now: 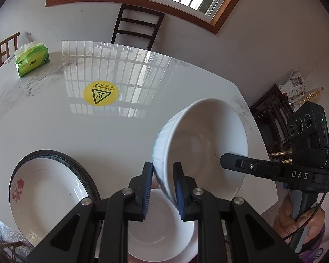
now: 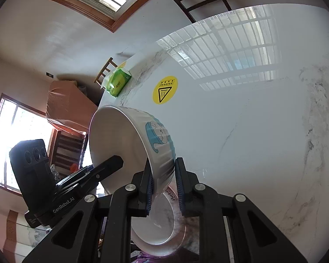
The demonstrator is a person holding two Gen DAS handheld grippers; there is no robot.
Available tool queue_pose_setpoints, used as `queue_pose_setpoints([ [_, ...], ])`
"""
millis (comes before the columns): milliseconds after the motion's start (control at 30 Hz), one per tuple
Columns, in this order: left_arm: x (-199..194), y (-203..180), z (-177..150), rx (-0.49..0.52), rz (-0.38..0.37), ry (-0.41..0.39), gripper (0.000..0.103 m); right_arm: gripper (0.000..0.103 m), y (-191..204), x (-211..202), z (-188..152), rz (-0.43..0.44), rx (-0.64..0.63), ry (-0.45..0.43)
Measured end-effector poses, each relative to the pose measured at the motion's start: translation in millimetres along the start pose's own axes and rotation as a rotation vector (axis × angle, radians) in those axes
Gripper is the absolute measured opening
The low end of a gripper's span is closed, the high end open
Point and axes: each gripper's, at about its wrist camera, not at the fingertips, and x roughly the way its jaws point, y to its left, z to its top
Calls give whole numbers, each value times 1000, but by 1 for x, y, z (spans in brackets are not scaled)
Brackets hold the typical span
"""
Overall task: Organize plates and bowls
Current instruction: 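Carry the white blue-band bowl over the nested bowls and lower it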
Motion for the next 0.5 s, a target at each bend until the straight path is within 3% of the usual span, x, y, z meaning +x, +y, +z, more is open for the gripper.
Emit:
queue_pose_setpoints([
  [500, -33, 6, -67, 12, 1, 39, 20, 19, 23, -5, -69, -22, -43, 53],
])
